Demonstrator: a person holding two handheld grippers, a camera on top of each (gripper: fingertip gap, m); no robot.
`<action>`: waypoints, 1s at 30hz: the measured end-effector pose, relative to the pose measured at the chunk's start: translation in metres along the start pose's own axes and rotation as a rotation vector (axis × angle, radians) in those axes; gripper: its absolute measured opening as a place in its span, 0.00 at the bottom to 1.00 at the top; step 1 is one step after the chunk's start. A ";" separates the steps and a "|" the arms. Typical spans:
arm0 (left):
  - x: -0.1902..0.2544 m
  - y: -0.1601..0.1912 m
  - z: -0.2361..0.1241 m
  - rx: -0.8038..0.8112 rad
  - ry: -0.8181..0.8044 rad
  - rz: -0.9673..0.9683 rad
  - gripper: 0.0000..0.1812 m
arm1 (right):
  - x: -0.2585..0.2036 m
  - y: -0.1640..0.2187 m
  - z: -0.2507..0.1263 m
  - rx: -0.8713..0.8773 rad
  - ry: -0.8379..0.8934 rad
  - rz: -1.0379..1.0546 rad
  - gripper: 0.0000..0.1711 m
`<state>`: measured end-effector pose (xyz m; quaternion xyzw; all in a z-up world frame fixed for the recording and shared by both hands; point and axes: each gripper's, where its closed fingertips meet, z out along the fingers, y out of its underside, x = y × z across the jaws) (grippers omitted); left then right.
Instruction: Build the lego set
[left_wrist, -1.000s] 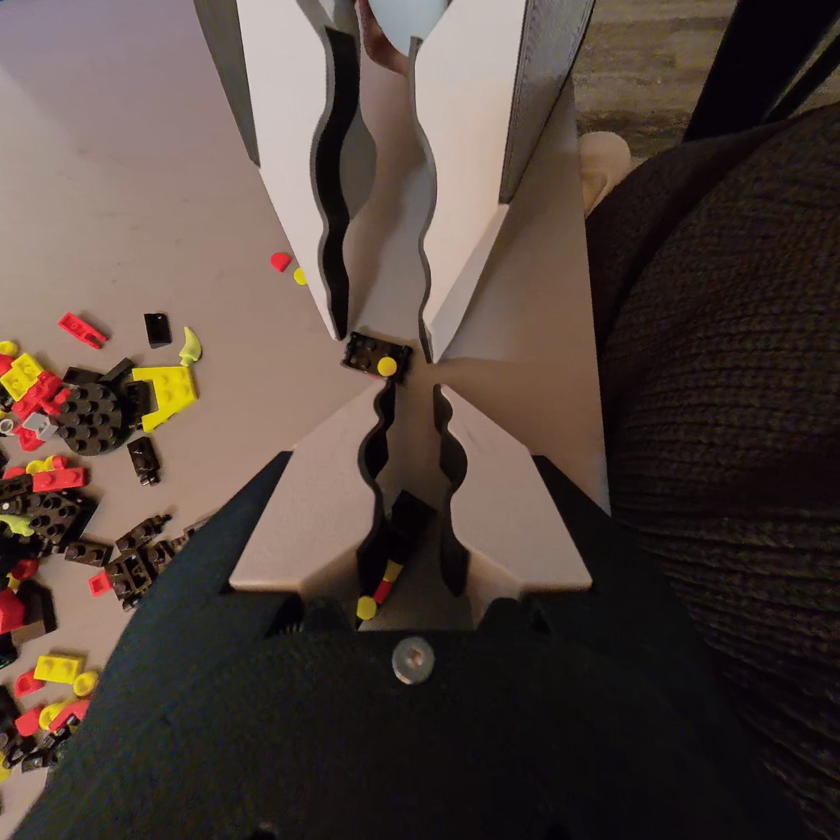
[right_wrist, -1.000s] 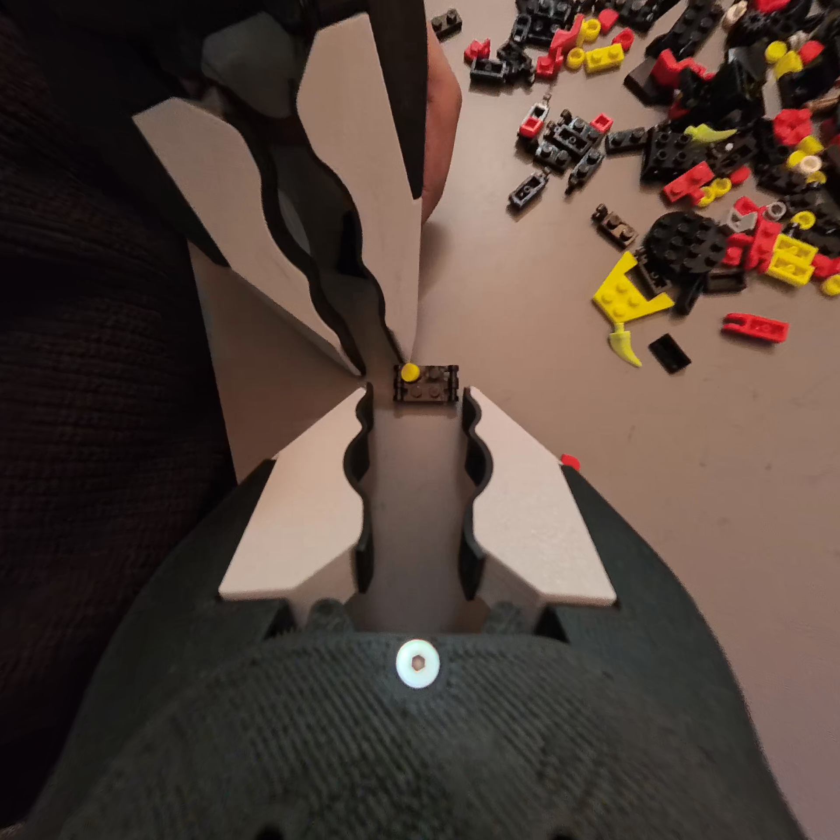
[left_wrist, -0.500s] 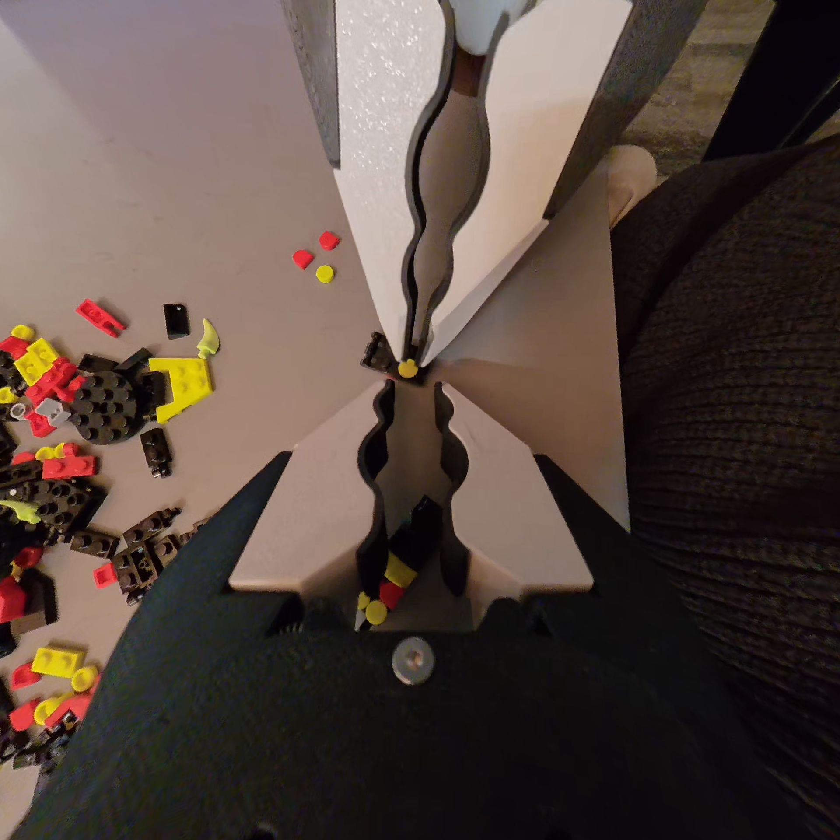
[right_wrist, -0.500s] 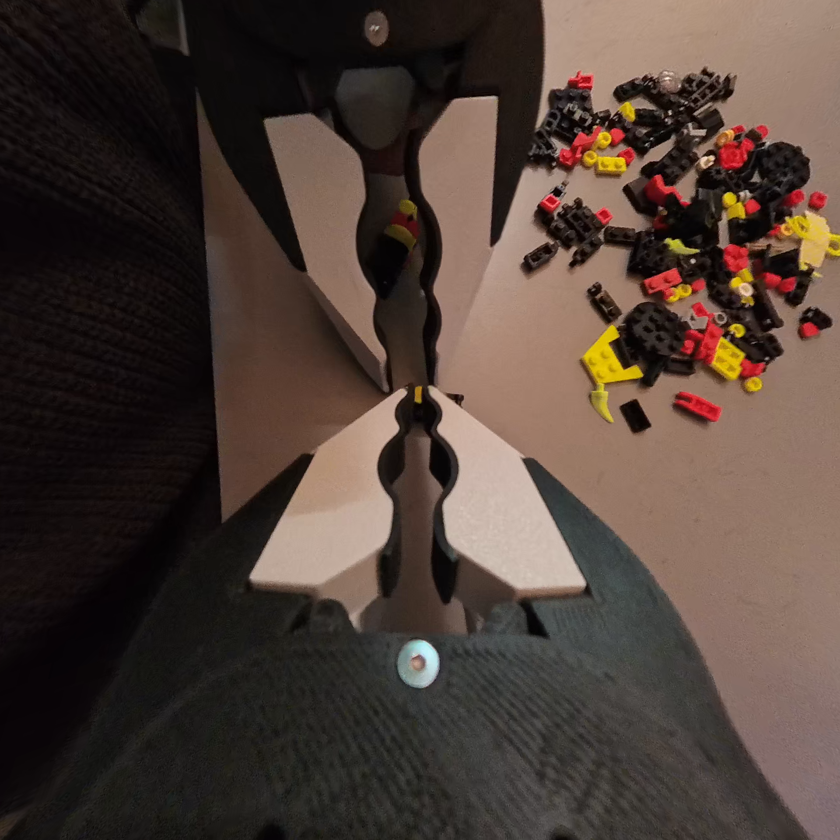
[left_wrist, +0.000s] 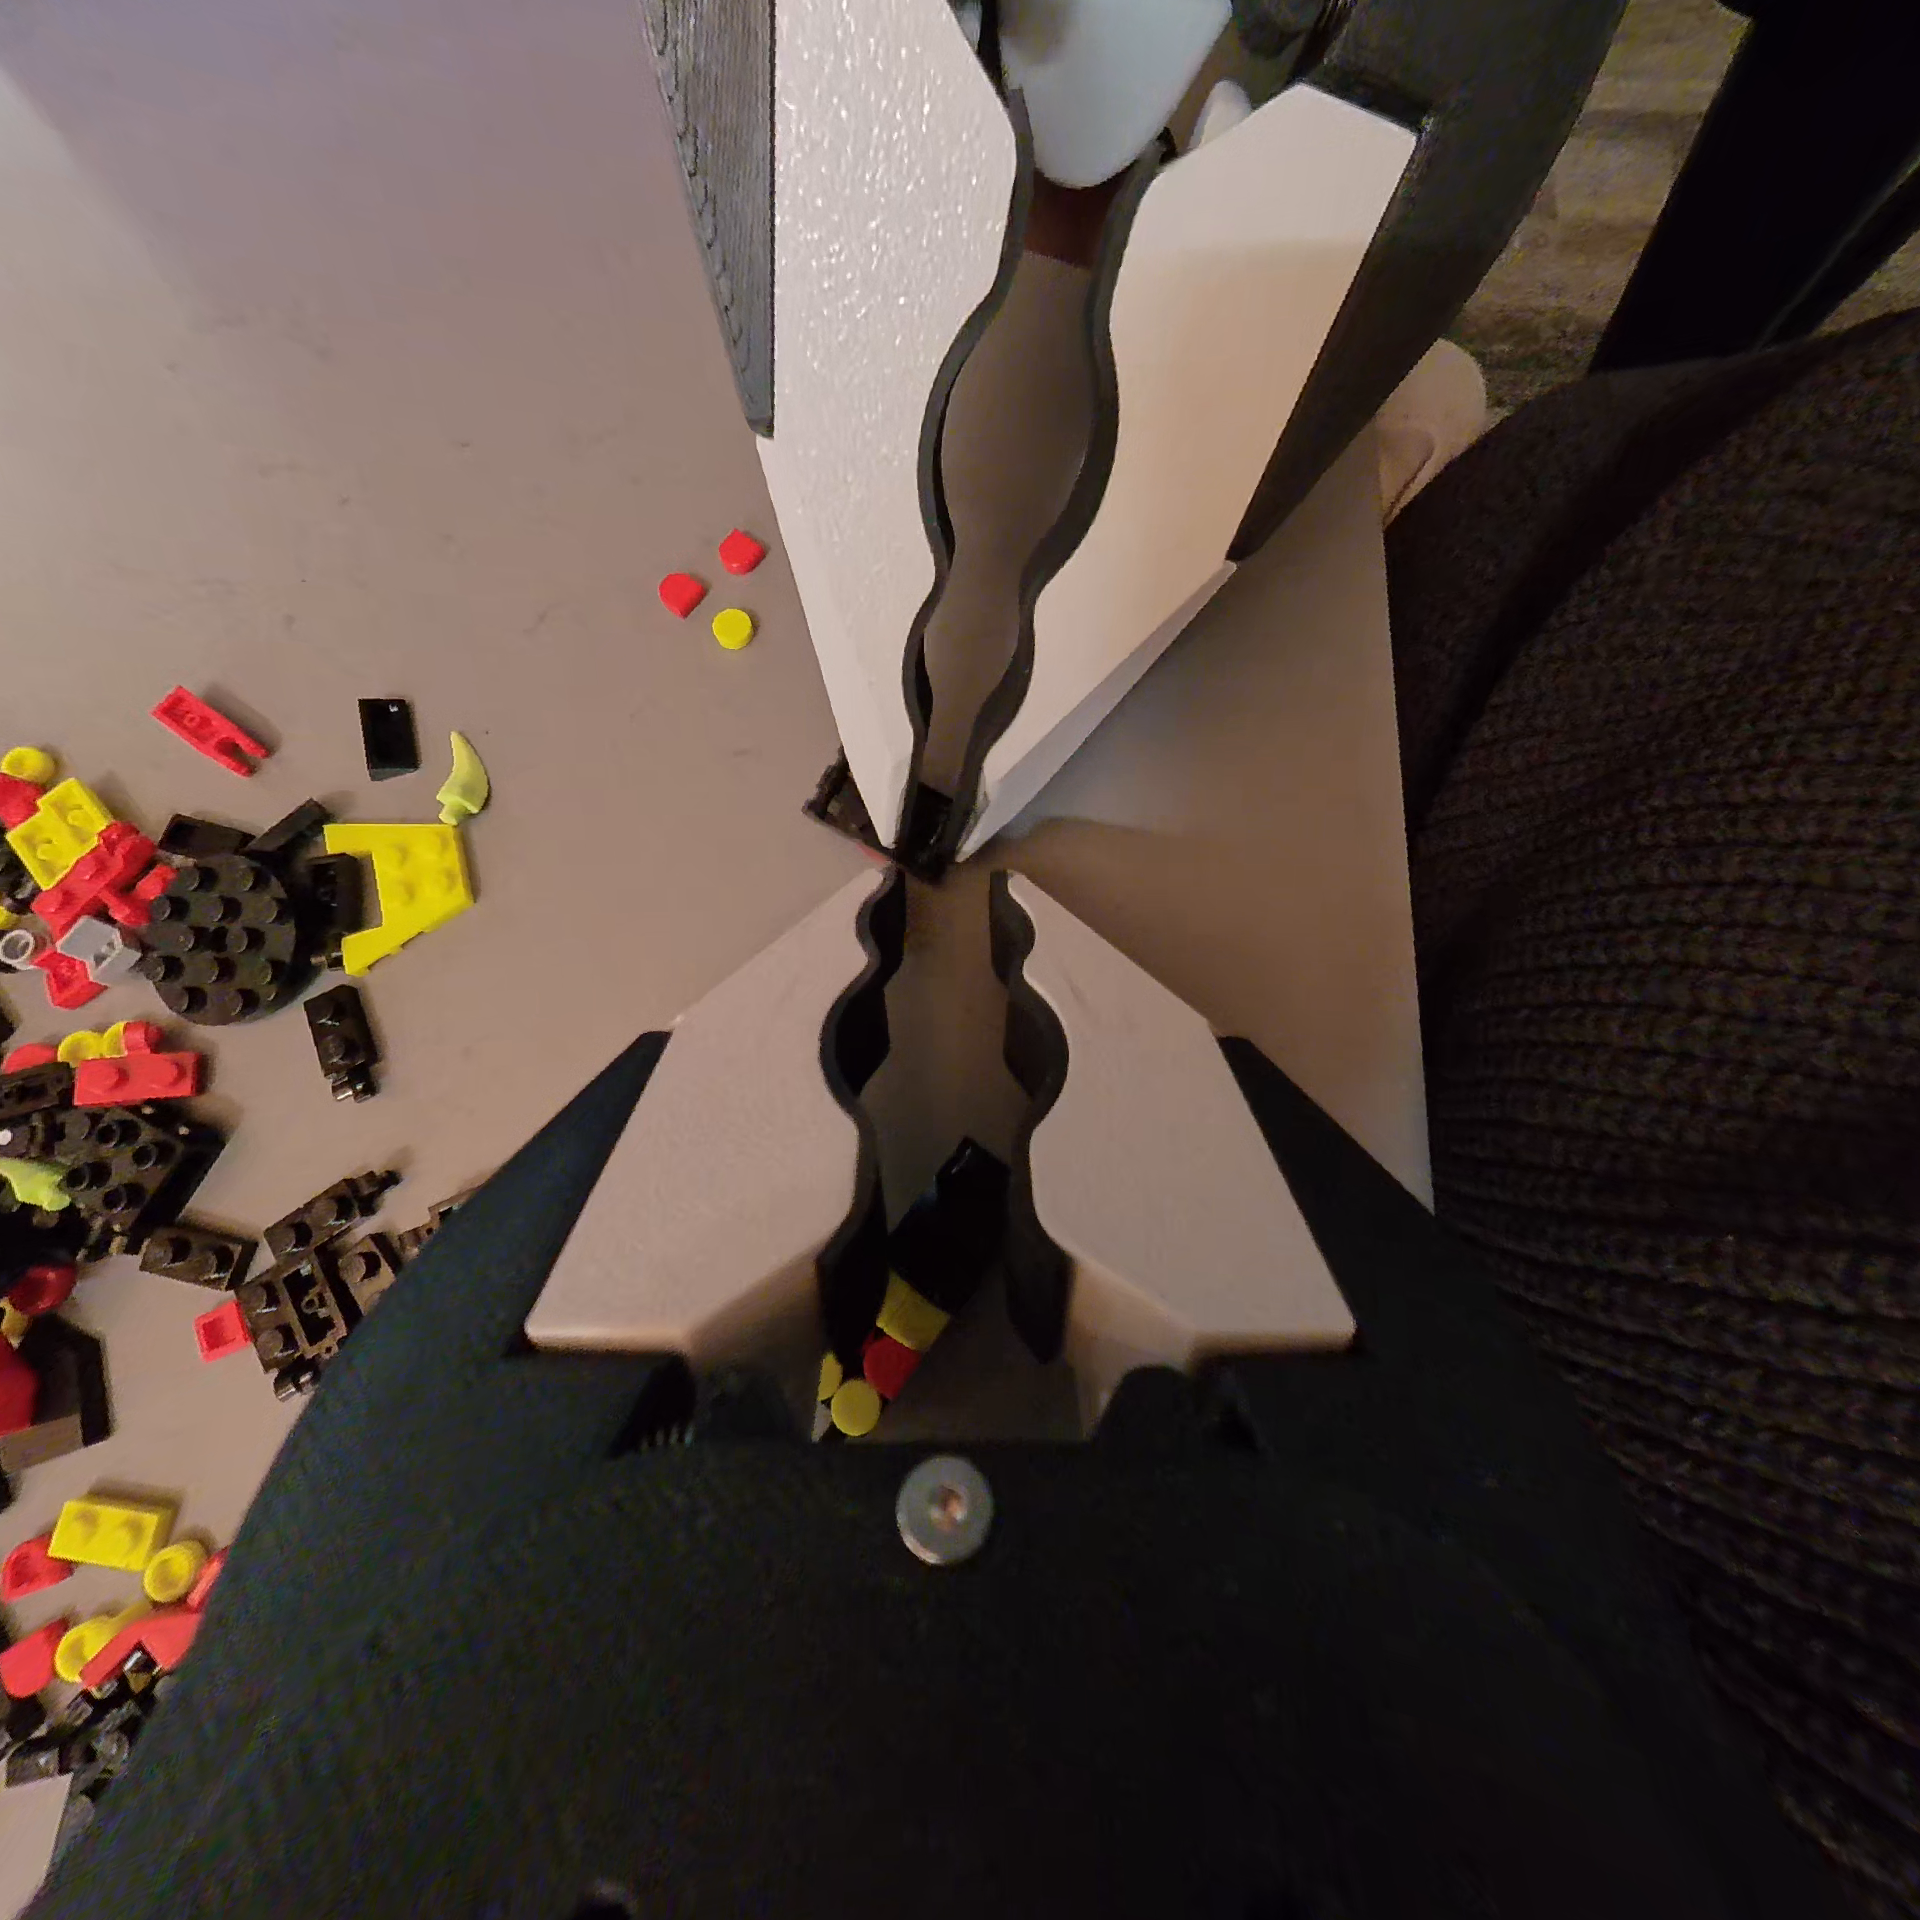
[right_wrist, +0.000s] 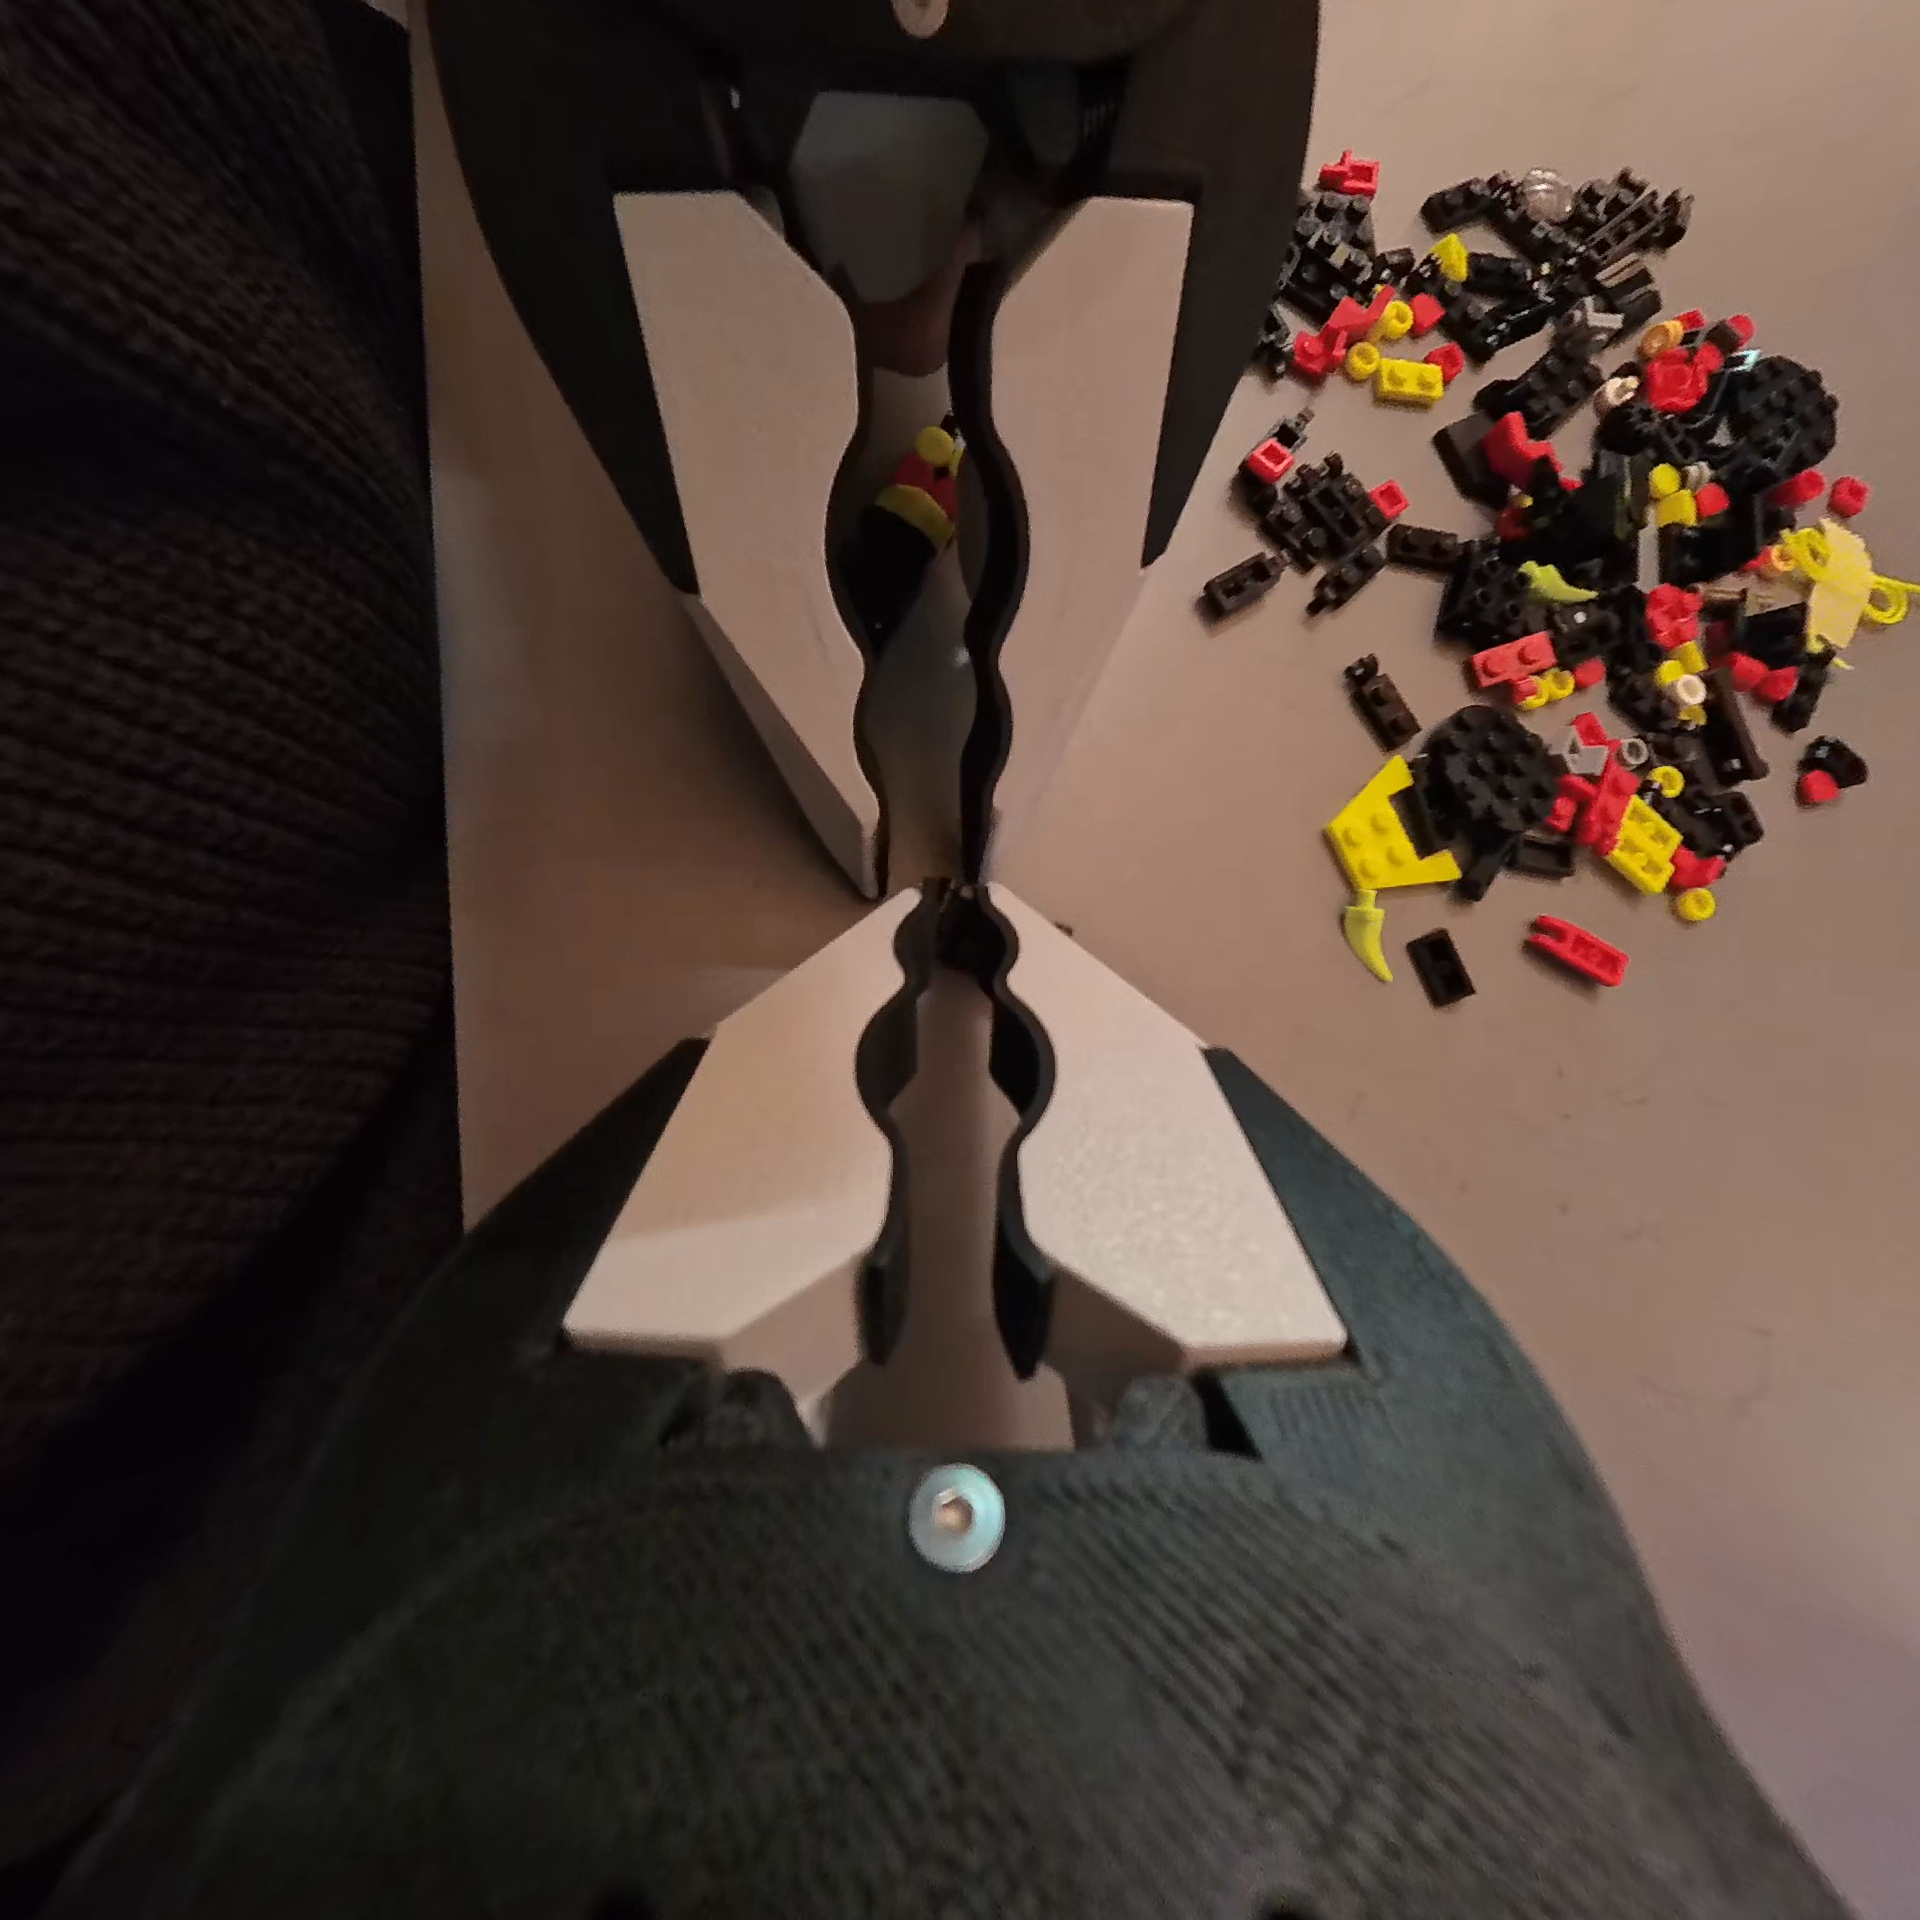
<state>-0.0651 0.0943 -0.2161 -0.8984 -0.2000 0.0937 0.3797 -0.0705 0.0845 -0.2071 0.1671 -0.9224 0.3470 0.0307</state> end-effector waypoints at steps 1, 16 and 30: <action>0.000 0.000 0.000 0.000 0.000 0.001 0.08 | 0.000 -0.001 0.000 0.005 -0.001 0.004 0.03; -0.017 0.001 -0.011 0.023 -0.052 -0.018 0.08 | 0.018 -0.002 -0.008 0.023 0.064 0.059 0.03; -0.023 -0.005 -0.014 0.048 -0.063 -0.100 0.00 | 0.033 -0.008 -0.018 0.083 0.106 0.138 0.03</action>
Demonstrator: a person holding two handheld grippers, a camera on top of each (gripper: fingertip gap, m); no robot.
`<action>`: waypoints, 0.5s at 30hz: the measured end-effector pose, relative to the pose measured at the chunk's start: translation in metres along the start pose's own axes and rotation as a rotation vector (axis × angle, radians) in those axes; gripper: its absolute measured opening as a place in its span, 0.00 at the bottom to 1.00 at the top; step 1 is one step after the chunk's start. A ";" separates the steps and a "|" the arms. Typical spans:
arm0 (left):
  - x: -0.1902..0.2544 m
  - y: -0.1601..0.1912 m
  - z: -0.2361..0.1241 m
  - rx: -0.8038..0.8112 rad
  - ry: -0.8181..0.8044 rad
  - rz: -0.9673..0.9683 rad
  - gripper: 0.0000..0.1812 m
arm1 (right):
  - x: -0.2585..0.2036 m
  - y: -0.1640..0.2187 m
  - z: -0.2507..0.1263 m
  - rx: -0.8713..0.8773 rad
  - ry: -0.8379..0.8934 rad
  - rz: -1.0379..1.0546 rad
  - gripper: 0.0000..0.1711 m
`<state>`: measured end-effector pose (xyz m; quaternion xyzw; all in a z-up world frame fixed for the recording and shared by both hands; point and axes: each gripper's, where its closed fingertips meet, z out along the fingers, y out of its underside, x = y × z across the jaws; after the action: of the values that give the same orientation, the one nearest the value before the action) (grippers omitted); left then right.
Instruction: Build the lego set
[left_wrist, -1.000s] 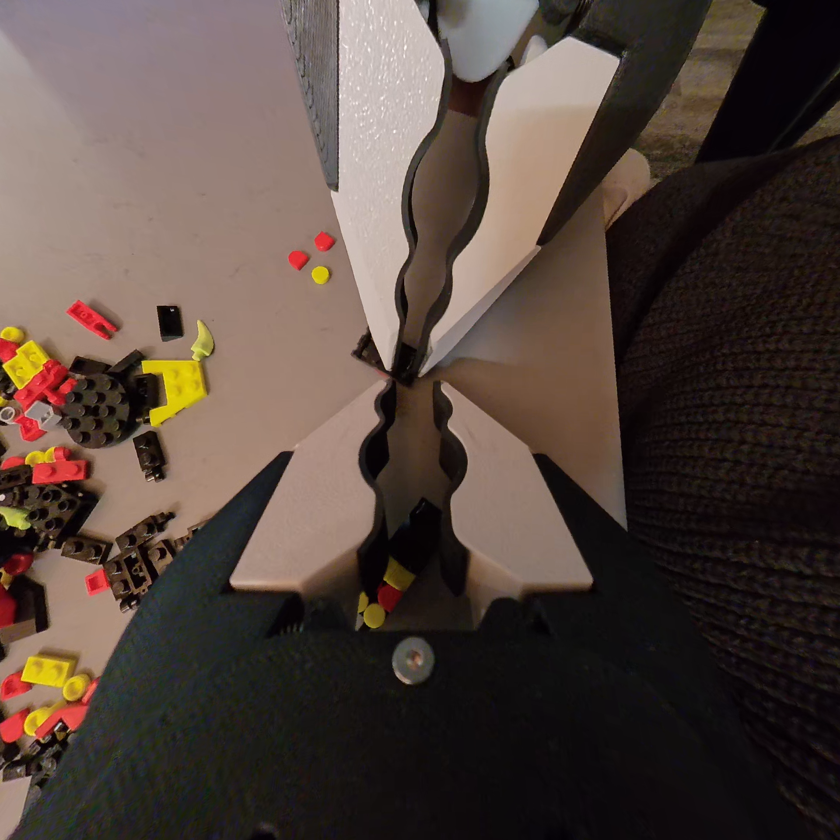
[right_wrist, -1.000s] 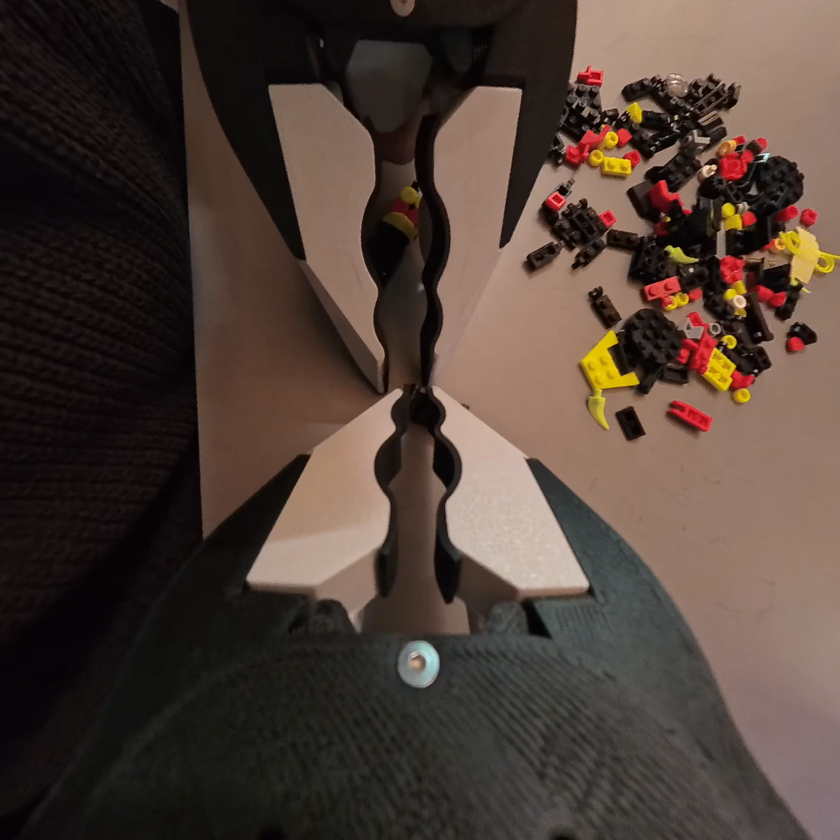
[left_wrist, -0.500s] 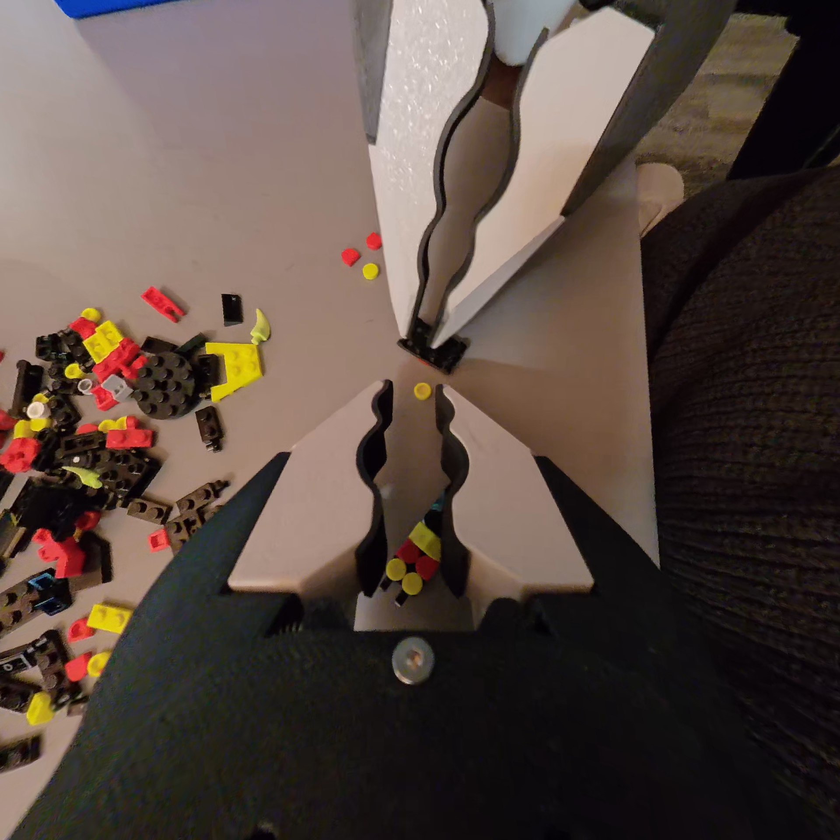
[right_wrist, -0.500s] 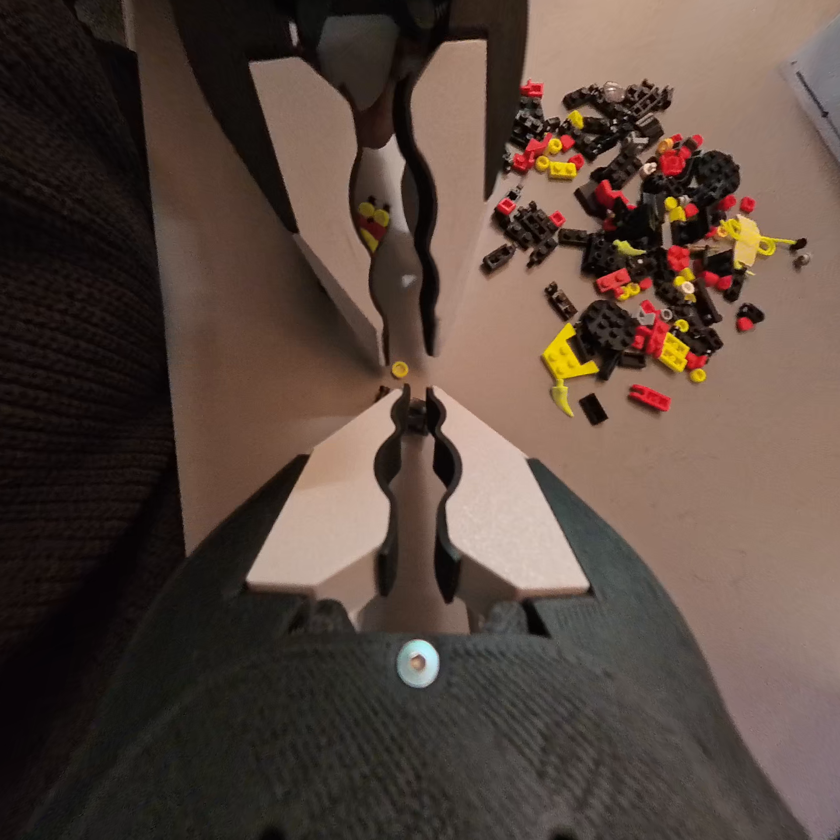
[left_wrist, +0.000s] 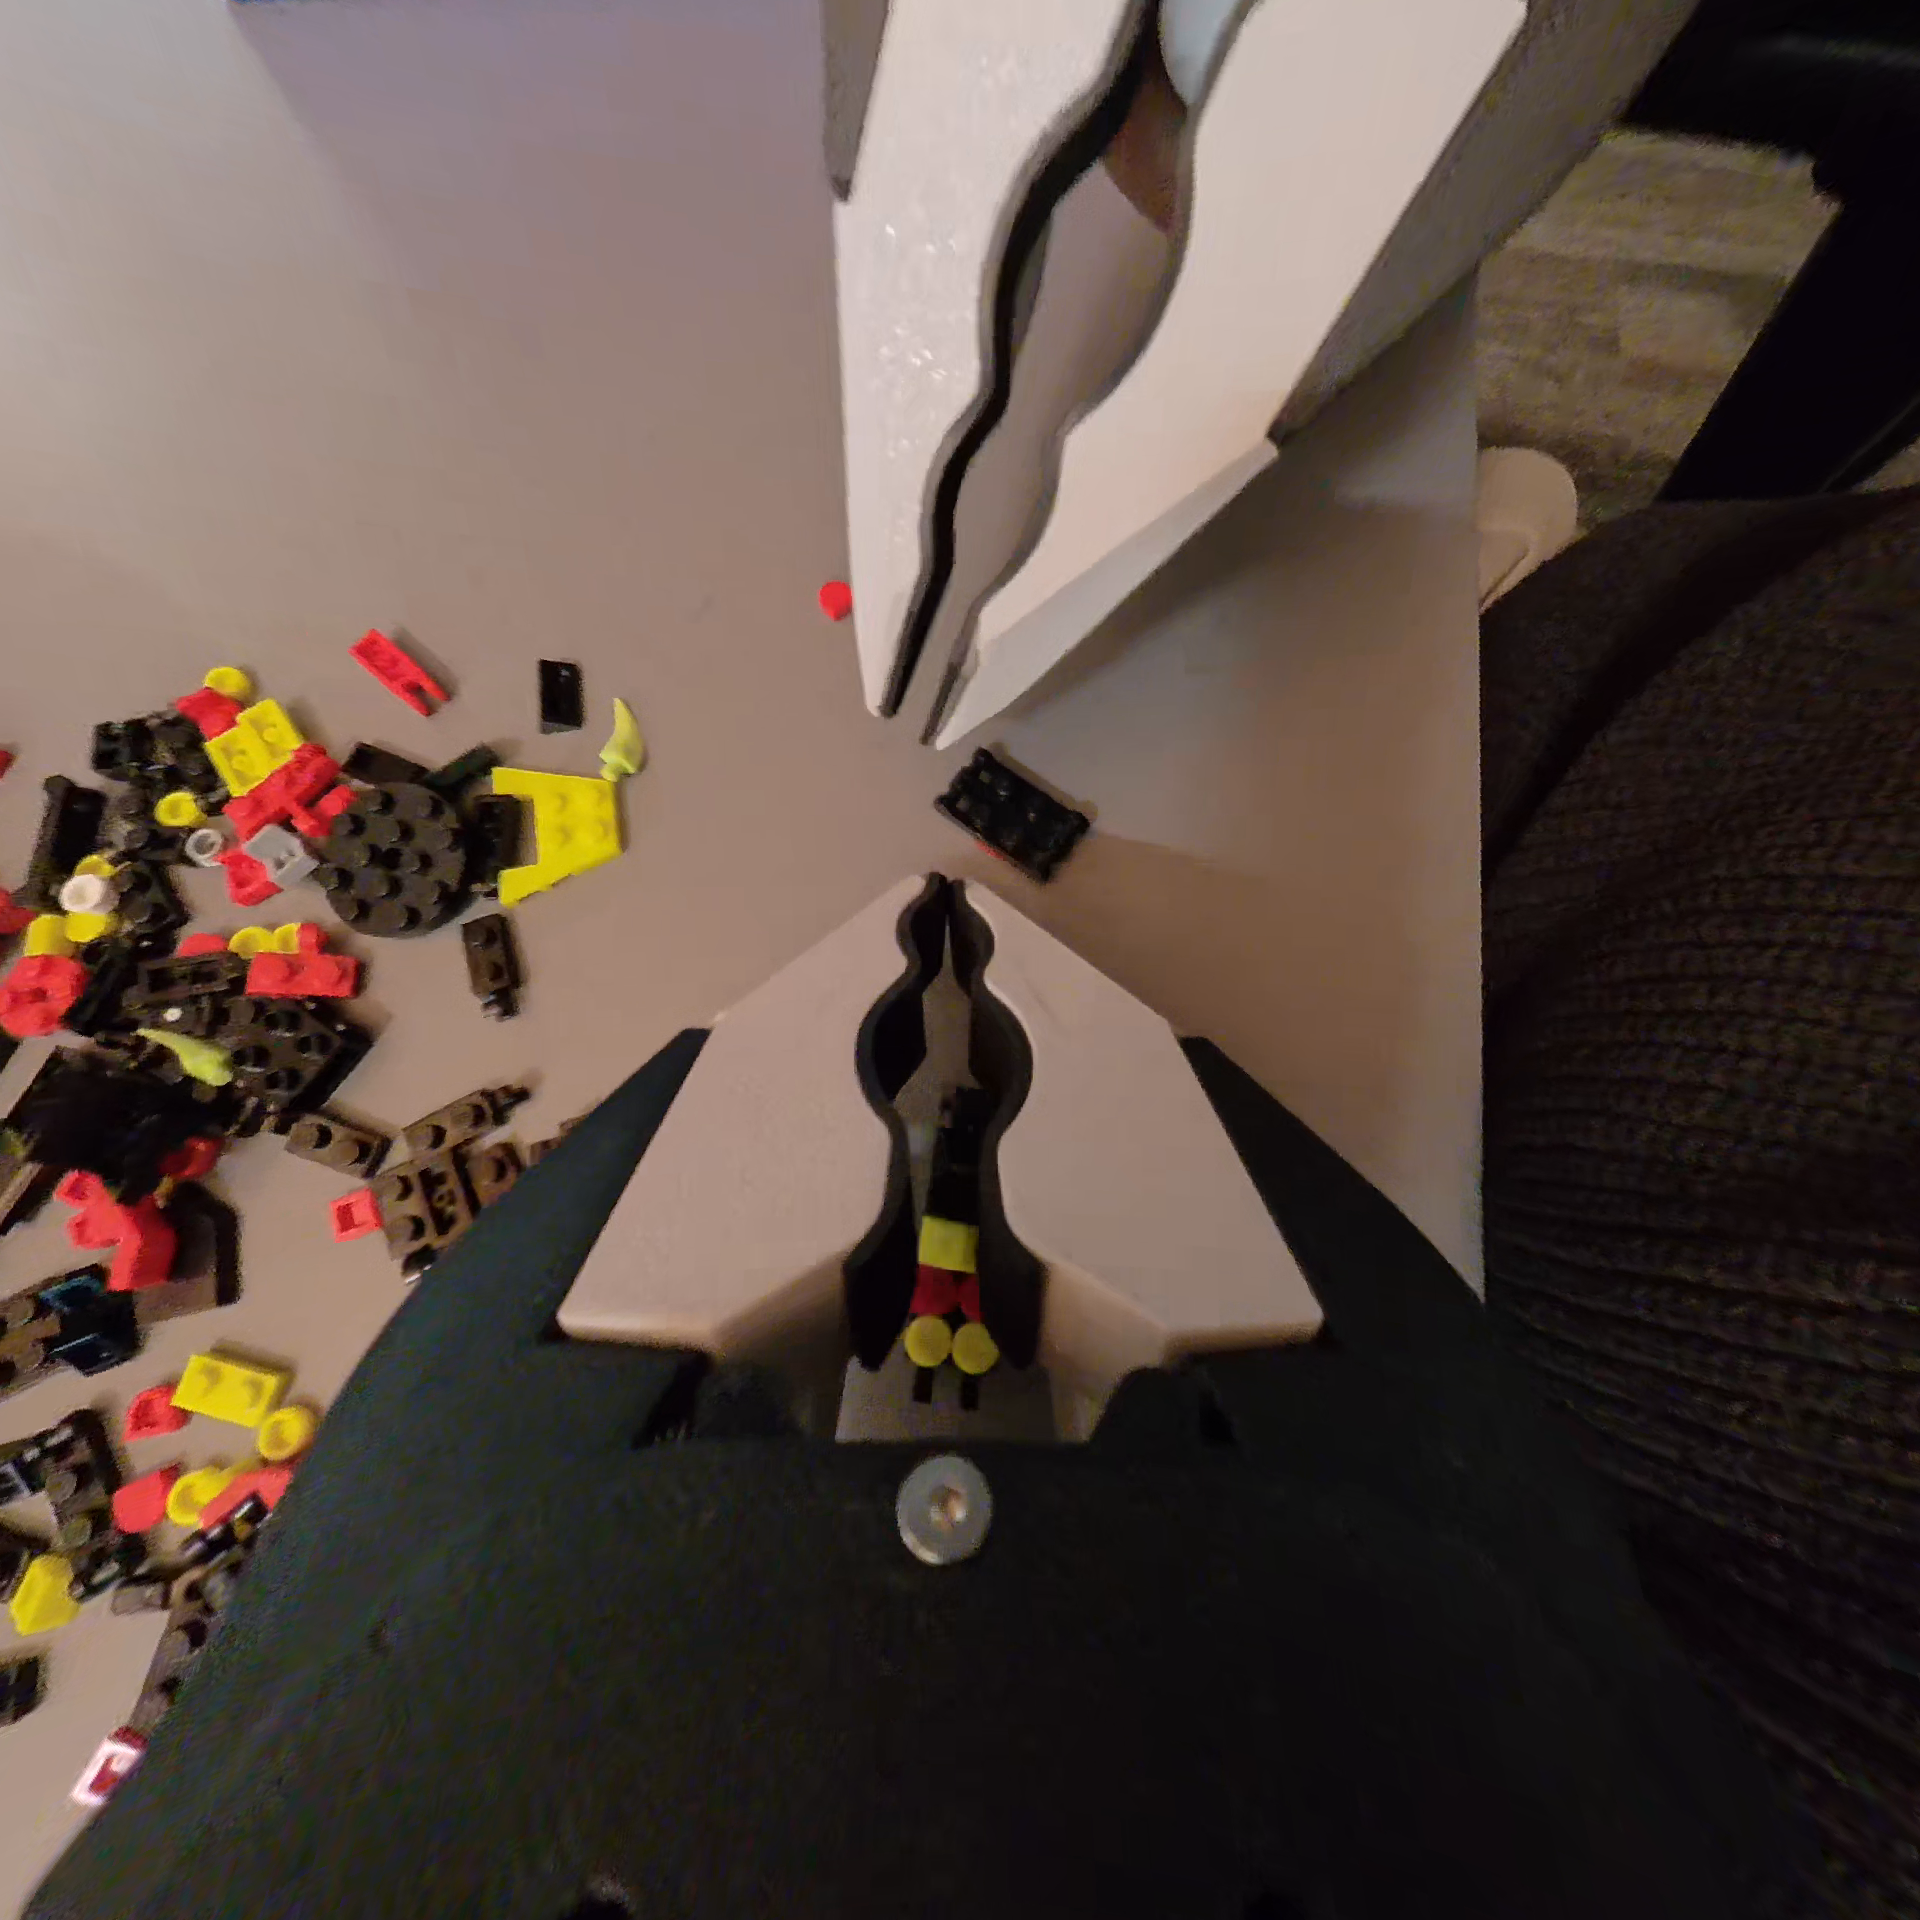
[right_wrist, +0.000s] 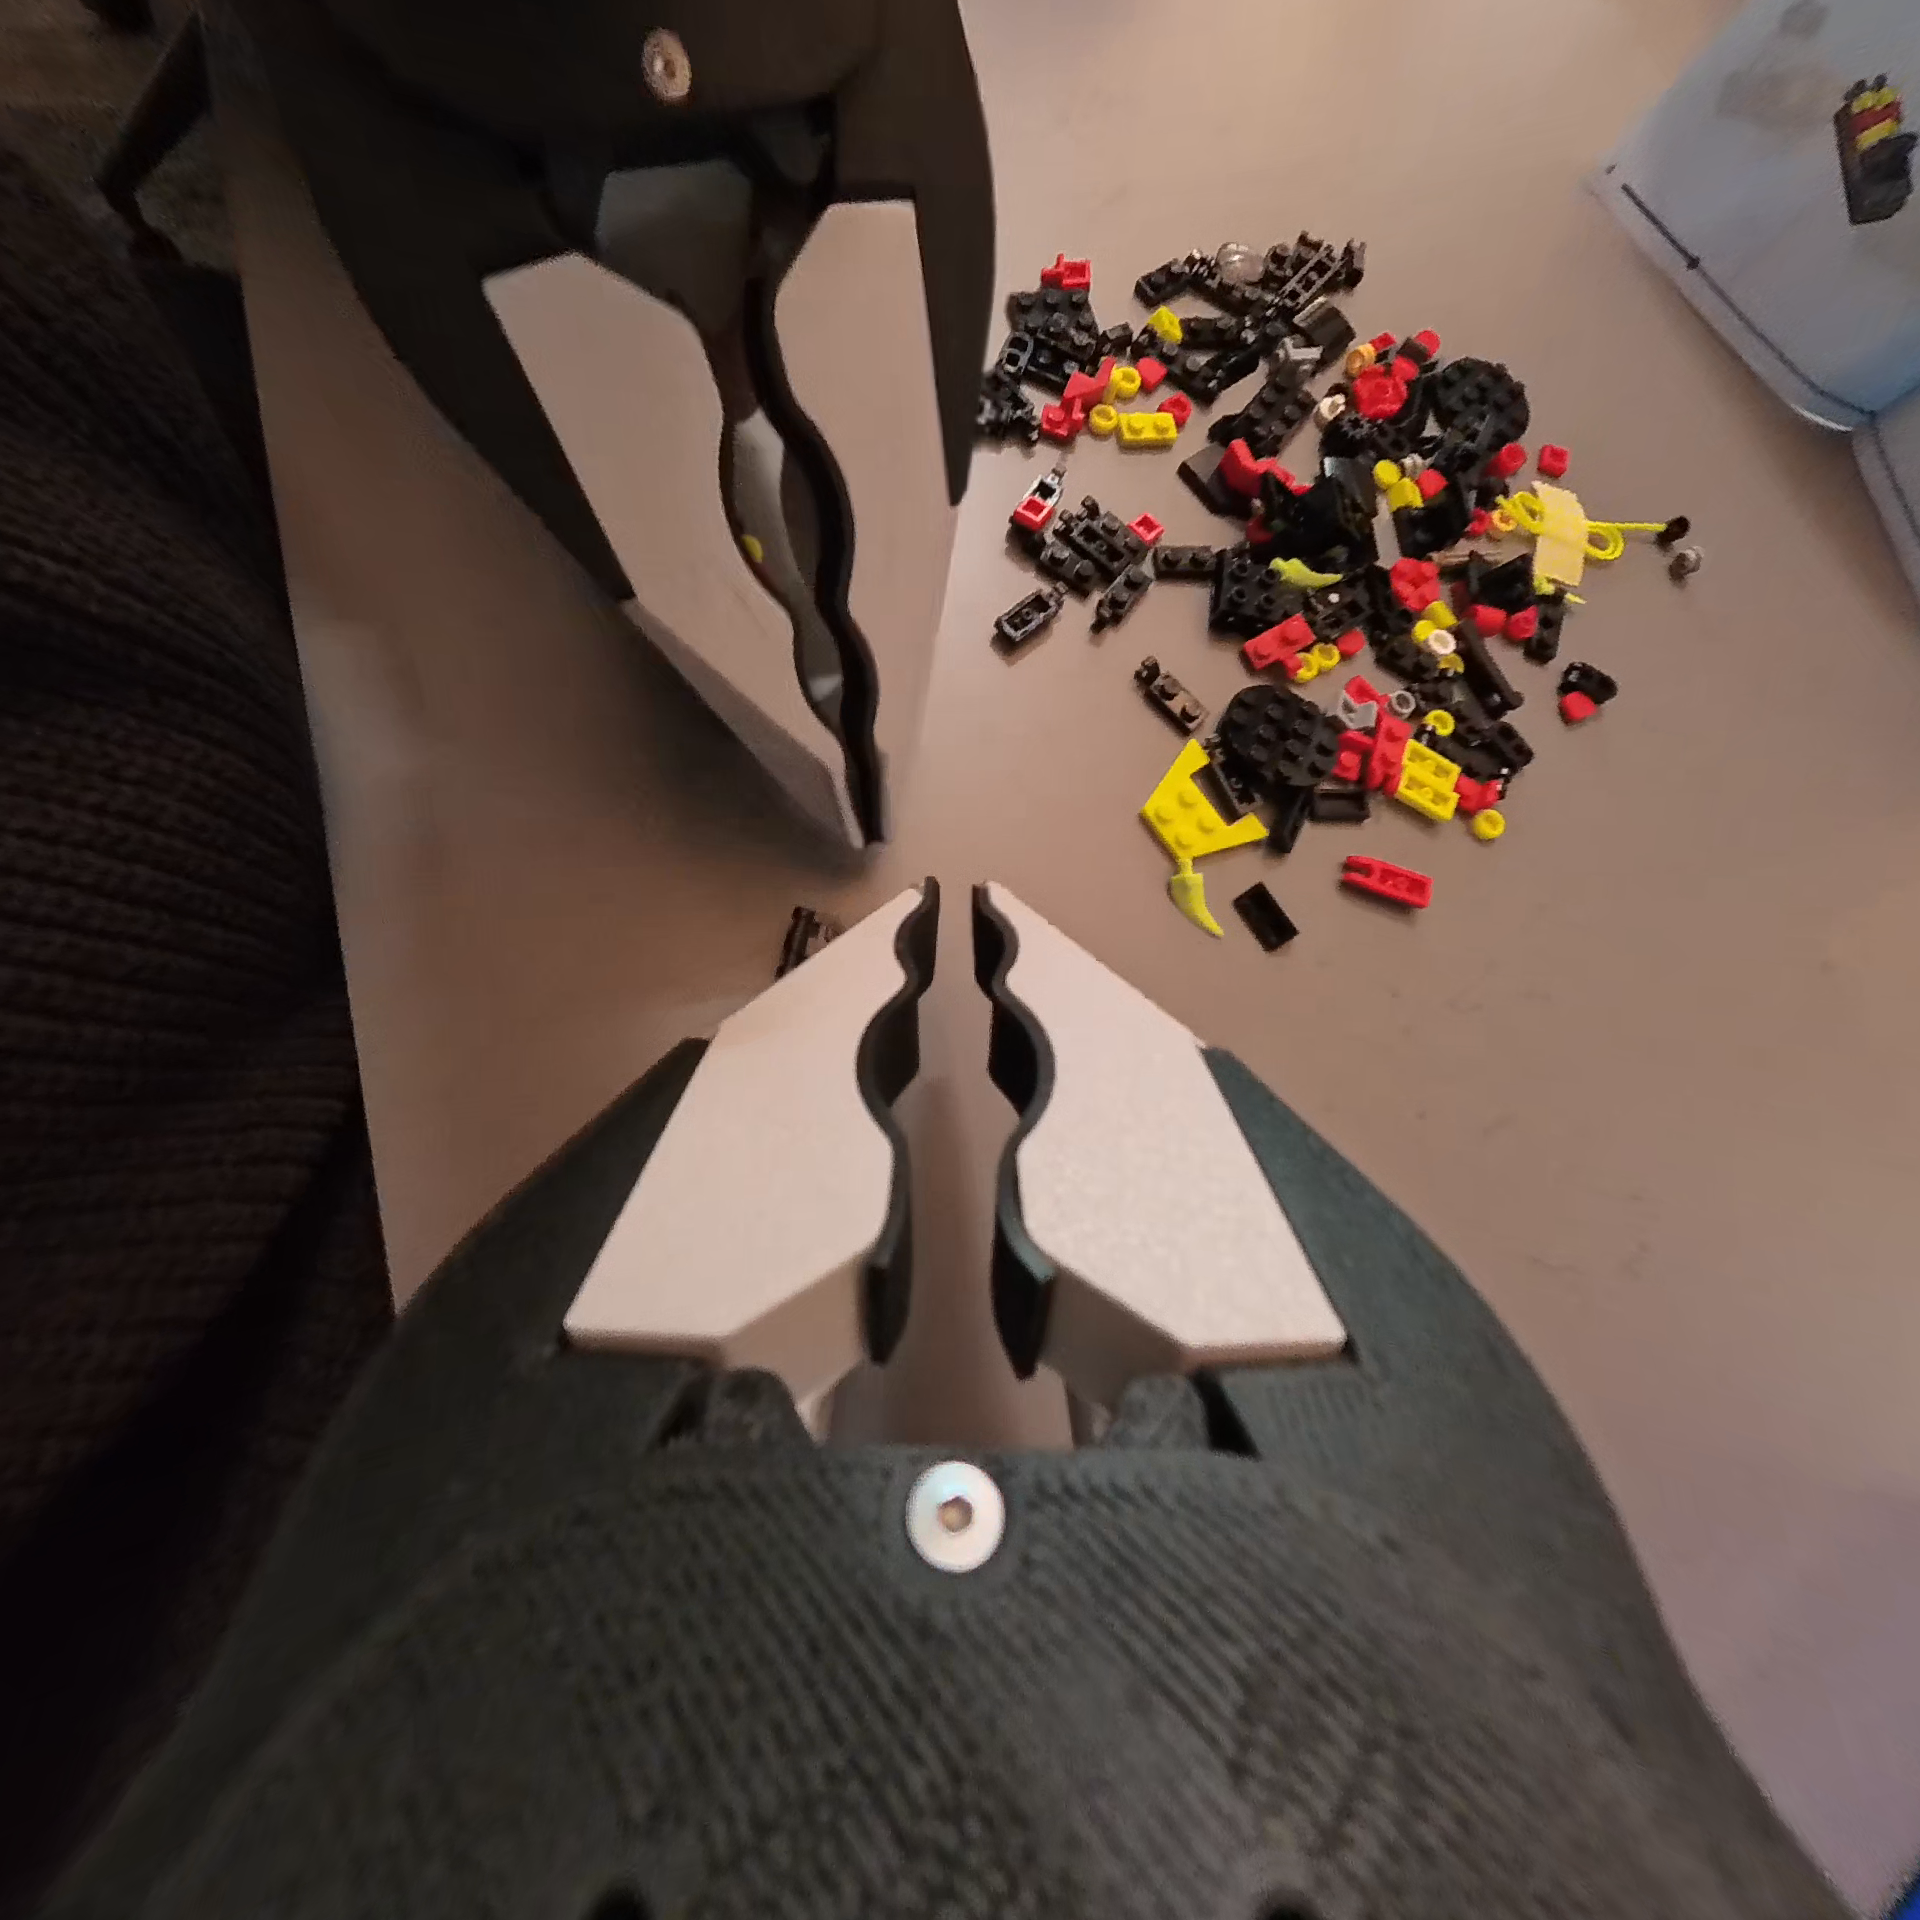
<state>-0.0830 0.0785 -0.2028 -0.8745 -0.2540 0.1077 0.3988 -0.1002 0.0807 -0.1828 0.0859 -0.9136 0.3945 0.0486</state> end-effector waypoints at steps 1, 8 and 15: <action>-0.003 -0.004 -0.004 0.025 0.002 -0.028 0.00 | 0.001 -0.001 -0.001 0.007 0.004 0.002 0.03; -0.015 -0.013 -0.016 0.119 0.109 -0.257 0.00 | 0.004 -0.004 -0.001 0.027 0.019 0.003 0.05; -0.010 0.013 0.000 -0.064 -0.029 -0.033 0.05 | 0.001 -0.004 0.001 0.022 0.016 -0.009 0.05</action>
<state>-0.0872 0.0658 -0.2134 -0.8807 -0.2777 0.1057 0.3688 -0.1002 0.0774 -0.1800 0.0875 -0.9084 0.4048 0.0570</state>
